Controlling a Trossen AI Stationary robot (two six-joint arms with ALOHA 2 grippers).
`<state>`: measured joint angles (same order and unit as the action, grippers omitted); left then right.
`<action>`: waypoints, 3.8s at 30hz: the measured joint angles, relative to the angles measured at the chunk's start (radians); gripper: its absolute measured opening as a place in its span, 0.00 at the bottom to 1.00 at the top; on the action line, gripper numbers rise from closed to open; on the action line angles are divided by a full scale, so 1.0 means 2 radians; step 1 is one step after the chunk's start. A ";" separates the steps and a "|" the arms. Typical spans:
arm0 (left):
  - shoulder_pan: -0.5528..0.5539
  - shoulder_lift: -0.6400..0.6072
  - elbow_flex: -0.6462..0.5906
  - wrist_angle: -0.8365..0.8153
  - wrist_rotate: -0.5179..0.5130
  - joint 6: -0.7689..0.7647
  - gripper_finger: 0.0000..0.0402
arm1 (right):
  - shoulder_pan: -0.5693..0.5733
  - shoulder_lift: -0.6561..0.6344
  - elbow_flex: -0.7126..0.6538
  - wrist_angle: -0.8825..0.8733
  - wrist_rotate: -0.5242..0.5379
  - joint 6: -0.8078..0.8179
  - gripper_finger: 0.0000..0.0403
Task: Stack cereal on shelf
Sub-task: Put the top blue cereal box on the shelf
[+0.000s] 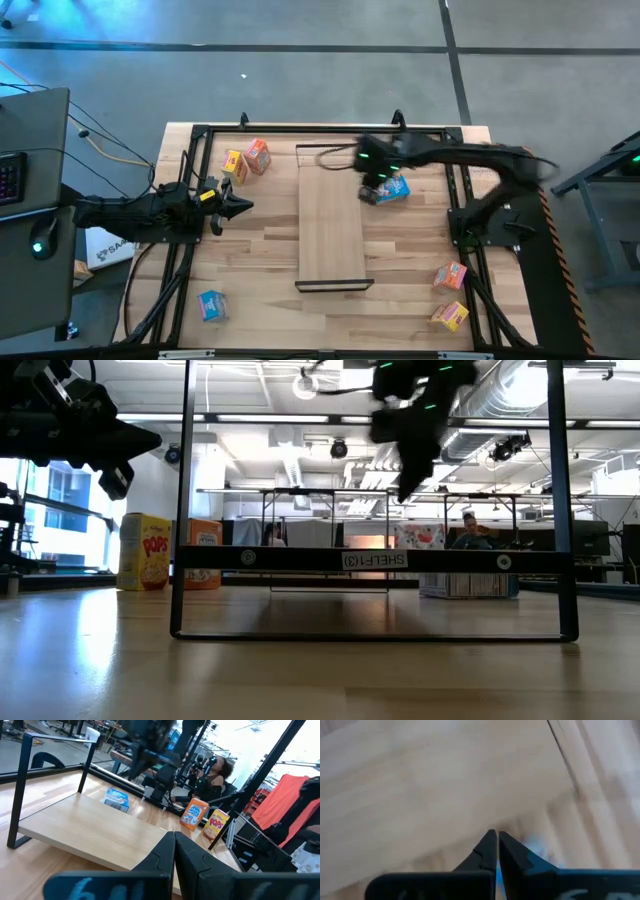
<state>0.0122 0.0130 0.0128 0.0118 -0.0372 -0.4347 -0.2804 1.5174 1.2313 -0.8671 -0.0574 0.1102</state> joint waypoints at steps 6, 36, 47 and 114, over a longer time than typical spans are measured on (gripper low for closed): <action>0.000 0.000 0.000 0.000 0.000 0.000 0.00 | 0.003 -0.188 -0.170 0.008 0.053 0.191 0.00; 0.000 0.000 0.000 0.000 0.000 0.000 0.00 | -0.115 -0.340 -0.328 0.103 0.025 0.278 0.59; 0.000 0.000 0.000 0.045 -0.055 -0.048 0.00 | -0.135 -0.340 -0.328 0.126 0.002 0.284 0.60; 0.031 1.093 0.807 -0.023 -0.094 0.056 0.00 | -0.276 -0.206 -0.329 0.120 -0.076 0.179 0.56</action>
<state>0.0749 2.1994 1.6258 -0.0348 -0.2251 -0.3227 -0.8314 1.1053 0.5728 -0.6272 -0.2096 0.4675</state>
